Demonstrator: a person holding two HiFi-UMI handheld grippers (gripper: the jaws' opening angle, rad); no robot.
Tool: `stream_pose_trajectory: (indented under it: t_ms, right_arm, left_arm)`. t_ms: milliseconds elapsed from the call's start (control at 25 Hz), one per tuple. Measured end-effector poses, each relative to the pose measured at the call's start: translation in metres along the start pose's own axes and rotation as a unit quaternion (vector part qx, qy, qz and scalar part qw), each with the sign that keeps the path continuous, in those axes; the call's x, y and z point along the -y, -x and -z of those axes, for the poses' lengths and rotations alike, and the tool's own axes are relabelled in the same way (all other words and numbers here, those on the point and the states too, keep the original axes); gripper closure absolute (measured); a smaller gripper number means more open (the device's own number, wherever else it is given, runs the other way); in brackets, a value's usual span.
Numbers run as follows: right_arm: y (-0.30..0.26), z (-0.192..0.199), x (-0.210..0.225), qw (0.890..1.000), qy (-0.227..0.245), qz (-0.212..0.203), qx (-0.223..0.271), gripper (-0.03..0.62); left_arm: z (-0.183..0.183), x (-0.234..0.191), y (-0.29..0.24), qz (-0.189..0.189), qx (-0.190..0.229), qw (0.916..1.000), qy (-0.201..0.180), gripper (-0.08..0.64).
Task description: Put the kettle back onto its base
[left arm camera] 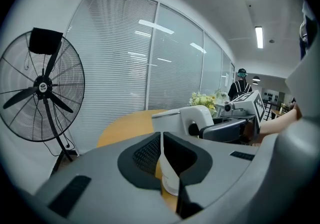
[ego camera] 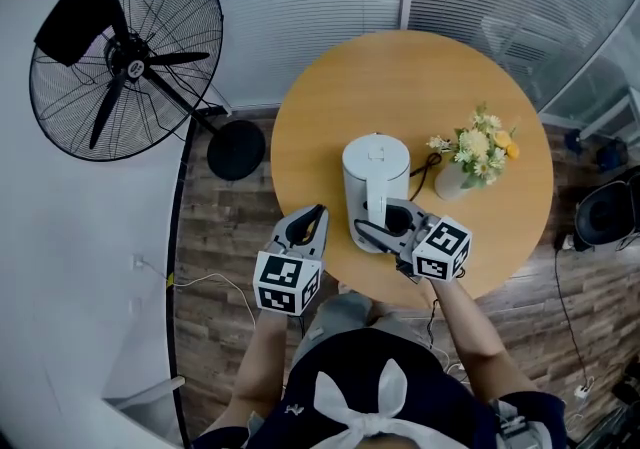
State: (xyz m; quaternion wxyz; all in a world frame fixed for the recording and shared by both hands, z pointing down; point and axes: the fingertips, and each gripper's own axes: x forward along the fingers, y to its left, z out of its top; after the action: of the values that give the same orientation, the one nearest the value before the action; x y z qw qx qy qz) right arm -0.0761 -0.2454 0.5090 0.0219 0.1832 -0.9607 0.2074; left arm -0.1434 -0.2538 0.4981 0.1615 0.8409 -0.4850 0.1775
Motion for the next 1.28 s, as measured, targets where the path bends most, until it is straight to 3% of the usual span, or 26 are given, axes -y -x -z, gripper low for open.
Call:
stream_pose_trajectory:
  t_ms: [800,1280]
  right_arm:
    - [0.007,0.013,-0.011,1.0,-0.007,-0.019,-0.001,0.428]
    - [0.01,0.023,-0.017,1.0,-0.006,-0.009,-0.011,0.431]
  left_arm:
    - [0.009,0.002,0.001,0.0,-0.011,0.9999,0.004,0.522]
    - [0.019,0.011,0.006,-0.003,-0.017,0.9998,0.01,0.522]
